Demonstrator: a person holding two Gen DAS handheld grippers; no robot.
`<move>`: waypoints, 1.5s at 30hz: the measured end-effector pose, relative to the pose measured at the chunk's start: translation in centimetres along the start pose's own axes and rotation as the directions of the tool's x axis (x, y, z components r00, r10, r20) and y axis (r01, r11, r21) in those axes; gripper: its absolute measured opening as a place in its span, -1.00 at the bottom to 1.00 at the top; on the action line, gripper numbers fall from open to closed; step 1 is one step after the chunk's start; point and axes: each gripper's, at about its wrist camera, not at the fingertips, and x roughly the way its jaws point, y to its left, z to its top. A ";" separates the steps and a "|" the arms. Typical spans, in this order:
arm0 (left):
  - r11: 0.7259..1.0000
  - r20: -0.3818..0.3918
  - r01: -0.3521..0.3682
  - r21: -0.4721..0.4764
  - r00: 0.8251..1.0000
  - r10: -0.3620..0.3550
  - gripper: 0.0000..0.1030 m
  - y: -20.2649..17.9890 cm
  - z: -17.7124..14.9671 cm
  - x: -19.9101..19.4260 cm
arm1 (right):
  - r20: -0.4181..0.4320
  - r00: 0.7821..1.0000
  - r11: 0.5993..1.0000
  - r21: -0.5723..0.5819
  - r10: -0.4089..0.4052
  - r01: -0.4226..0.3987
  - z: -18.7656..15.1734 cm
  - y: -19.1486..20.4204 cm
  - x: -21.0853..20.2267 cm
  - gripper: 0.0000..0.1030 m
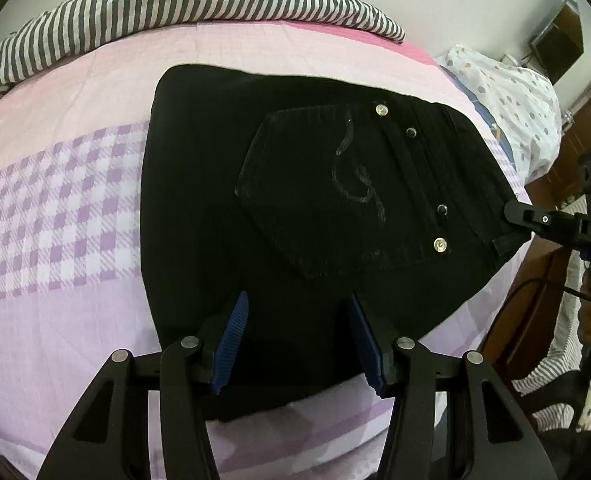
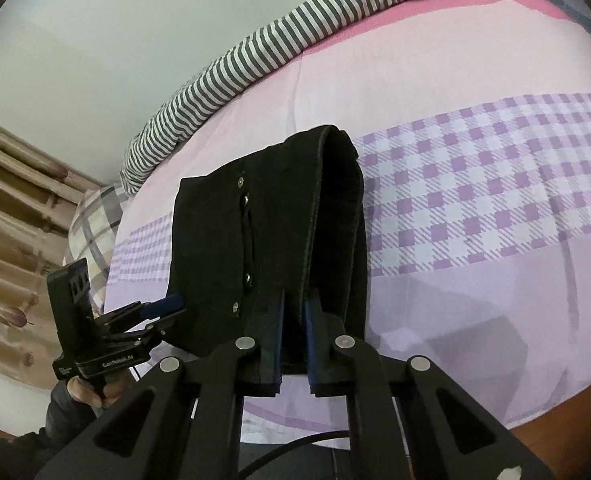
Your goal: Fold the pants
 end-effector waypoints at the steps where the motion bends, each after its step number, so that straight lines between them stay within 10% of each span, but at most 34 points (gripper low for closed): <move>1: 1.000 -0.008 -0.002 0.000 1.000 0.002 0.03 0.1 -0.5 0.0 | -0.008 1.000 1.000 0.018 0.008 -0.008 -0.1 -0.3 0.2 -0.84; 37: 0.987 0.124 -0.156 0.048 0.981 0.149 0.31 -0.3 -0.1 -3.7 | -0.080 0.996 0.997 0.067 -0.044 0.049 -0.1 -3.9 1.9 -0.16; 45: 0.984 0.125 -0.057 -0.171 0.989 0.079 0.35 5.4 1.8 -4.3 | -0.103 0.994 0.998 0.050 -0.023 0.028 0.6 -4.2 1.9 -0.13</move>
